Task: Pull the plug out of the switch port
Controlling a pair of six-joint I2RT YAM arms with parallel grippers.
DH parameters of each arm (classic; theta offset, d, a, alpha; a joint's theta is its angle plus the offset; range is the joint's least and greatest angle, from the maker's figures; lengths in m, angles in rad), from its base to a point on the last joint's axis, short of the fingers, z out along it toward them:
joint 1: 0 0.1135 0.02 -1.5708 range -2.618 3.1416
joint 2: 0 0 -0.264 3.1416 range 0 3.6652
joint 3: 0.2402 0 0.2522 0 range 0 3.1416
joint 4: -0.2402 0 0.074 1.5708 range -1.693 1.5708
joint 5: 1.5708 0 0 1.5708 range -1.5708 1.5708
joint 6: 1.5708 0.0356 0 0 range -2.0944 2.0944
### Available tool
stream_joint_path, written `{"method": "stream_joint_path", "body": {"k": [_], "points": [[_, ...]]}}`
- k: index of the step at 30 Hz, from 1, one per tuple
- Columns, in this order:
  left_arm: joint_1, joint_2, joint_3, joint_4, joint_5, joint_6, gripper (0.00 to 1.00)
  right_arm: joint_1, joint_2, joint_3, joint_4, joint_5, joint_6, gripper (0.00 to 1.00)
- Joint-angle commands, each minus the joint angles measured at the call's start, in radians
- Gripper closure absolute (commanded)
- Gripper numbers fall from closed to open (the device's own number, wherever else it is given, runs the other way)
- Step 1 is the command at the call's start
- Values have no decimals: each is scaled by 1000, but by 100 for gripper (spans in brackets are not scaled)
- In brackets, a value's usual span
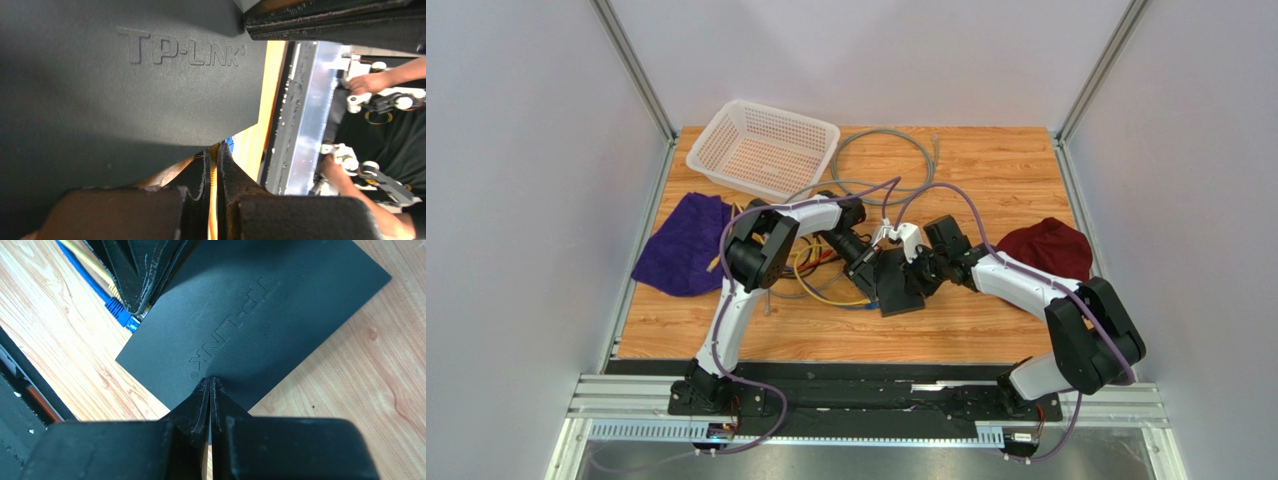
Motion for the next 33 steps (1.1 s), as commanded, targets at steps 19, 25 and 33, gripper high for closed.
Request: {"method": "stream_joint_path", "body": {"k": [19, 25, 33], "points": [[6, 0, 19, -156, -11, 226, 100, 1, 26, -17, -36, 33, -5, 96], [60, -33, 96, -283, -18, 255, 100, 1, 21, -20, -34, 34, -3, 96], [158, 86, 747, -599, -191, 323, 100, -2, -28, -34, -36, 57, -12, 96]]}}
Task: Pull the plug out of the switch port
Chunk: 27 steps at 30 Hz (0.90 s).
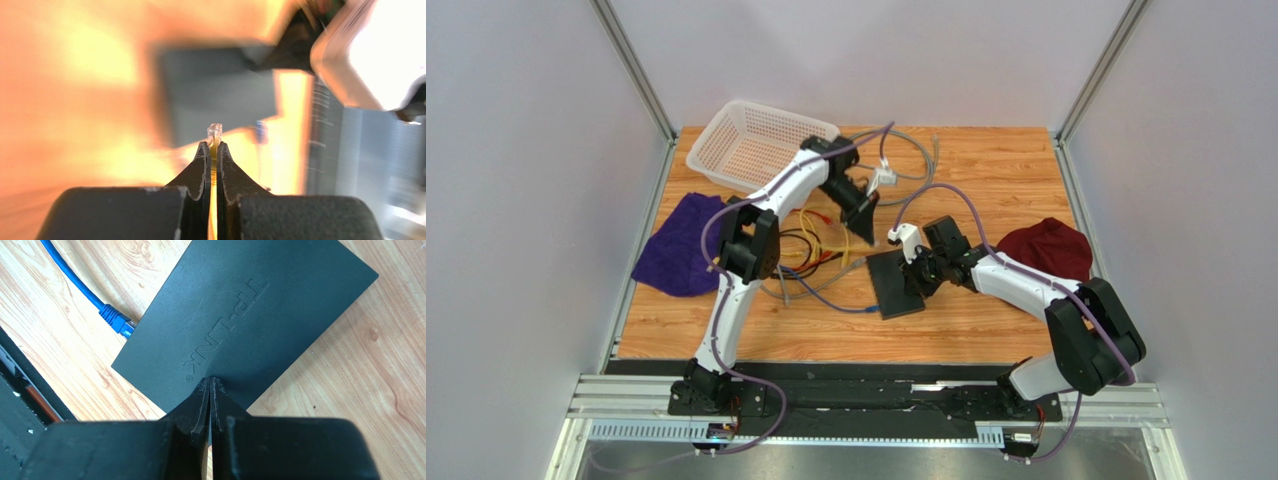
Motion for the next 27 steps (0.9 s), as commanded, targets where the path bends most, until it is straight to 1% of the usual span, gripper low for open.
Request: {"method": "stream_joint_path", "body": {"k": [1, 2, 4, 5, 8, 10, 11, 13, 14, 17, 19, 24, 25, 27], "points": [[63, 61, 303, -267, -158, 71, 100, -3, -30, -34, -36, 61, -13, 96], [76, 67, 345, -249, -251, 78, 100, -8, -41, -37, -38, 60, -13, 96], [88, 70, 350, -184, -365, 114, 100, -12, -46, -41, -33, 60, -13, 96], [88, 67, 336, -170, -463, 132, 100, -14, -47, -43, -35, 60, -13, 96], [88, 61, 293, -146, -554, 169, 100, -17, -40, -44, -27, 52, -9, 96], [86, 49, 252, -127, -551, 145, 100, -15, -29, -38, -21, 45, -7, 96], [86, 41, 202, -112, -539, 125, 86, -17, -18, -34, -18, 40, -4, 96], [83, 20, 155, -77, -518, 70, 75, -17, -9, -25, -18, 32, -3, 96], [83, 9, 123, -71, -481, 51, 66, -18, 2, -14, -21, 31, -3, 96], [74, -40, 88, -49, -379, -3, 56, -17, 15, -2, -27, 32, -7, 96], [62, -80, 72, -21, -349, -48, 54, -17, 20, 2, -30, 29, -7, 96], [19, -106, 103, -75, -256, -99, 53, -17, 17, -1, -28, 32, -4, 96], [17, -126, 79, -71, -196, -109, 53, -17, 14, -2, -28, 32, -1, 96], [14, -150, 36, -42, -138, -135, 53, -17, 11, -6, -28, 32, 2, 96]]}}
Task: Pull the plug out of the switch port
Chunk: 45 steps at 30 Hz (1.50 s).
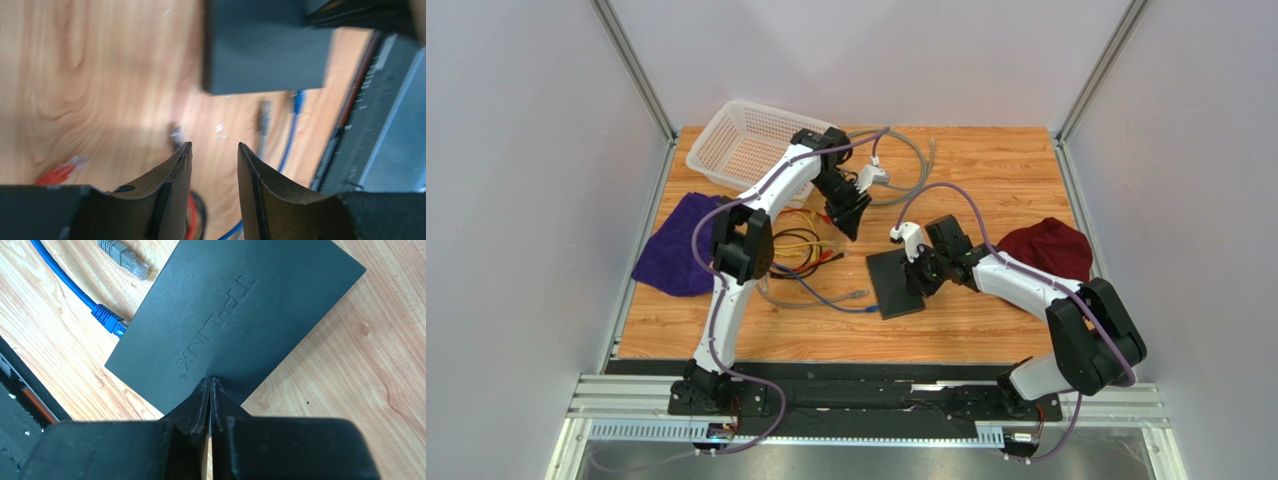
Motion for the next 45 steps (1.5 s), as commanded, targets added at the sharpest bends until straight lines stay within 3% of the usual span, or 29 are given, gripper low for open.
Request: {"method": "stream_joint_path", "body": {"k": [1, 13, 17, 22, 29, 45], "points": [[-17, -143, -80, -16, 220, -77, 53, -4, 13, -8, -27, 18, 3, 96], [-130, -289, -523, 292, 219, -253, 54, -4, -9, -18, -25, 31, 8, 96], [-167, -292, -554, 352, 164, -291, 54, -5, -16, -25, -20, 39, 8, 96], [-168, -271, -588, 378, 236, -327, 56, -7, -19, -25, -19, 42, 9, 96], [-168, -203, -554, 332, 263, -290, 58, -7, 4, -19, -17, 31, 11, 96], [-135, -151, -605, 283, 136, -189, 59, -10, 50, 8, -13, 39, -21, 96]]}}
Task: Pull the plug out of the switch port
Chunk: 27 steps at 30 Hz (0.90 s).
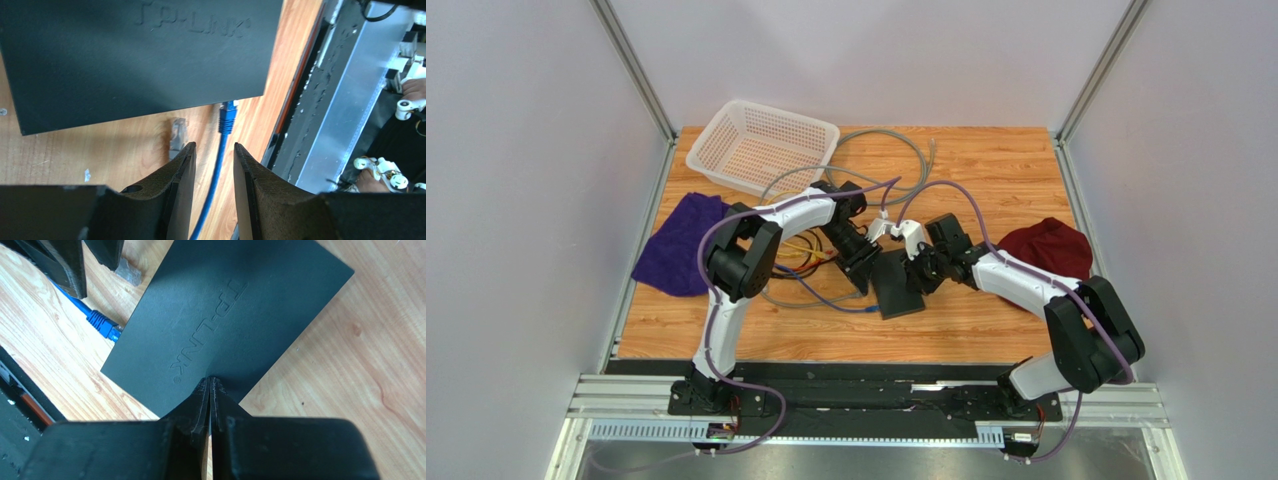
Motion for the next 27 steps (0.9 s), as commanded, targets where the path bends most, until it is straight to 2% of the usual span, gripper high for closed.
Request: {"method": "stream_joint_path", "body": {"k": [1, 8, 10, 13, 14, 20, 22, 25, 27], "points": [[11, 32, -27, -39, -24, 74, 59, -4, 44, 2, -14, 29, -35, 96], [-3, 36, -99, 26, -39, 50, 58, -4, 22, -7, -22, 29, -11, 96], [-14, 35, -119, 99, -146, -12, 57, -2, 19, -10, -22, 28, -9, 96], [-18, 18, -124, 119, -286, -34, 56, -4, 13, -14, -22, 29, -9, 96], [-17, 3, -113, 121, -374, -37, 56, -4, 10, -16, -19, 29, -9, 96], [14, -13, -9, 132, -592, -18, 54, -4, 1, -24, -17, 28, -9, 96], [12, 1, 13, 129, -607, -14, 54, -4, -4, -24, -17, 29, -11, 96], [12, 7, 33, 116, -552, -43, 54, -4, -16, -28, -17, 36, -15, 96], [11, -8, 25, 101, -410, -22, 55, -4, -24, -36, -17, 45, -18, 96]]}}
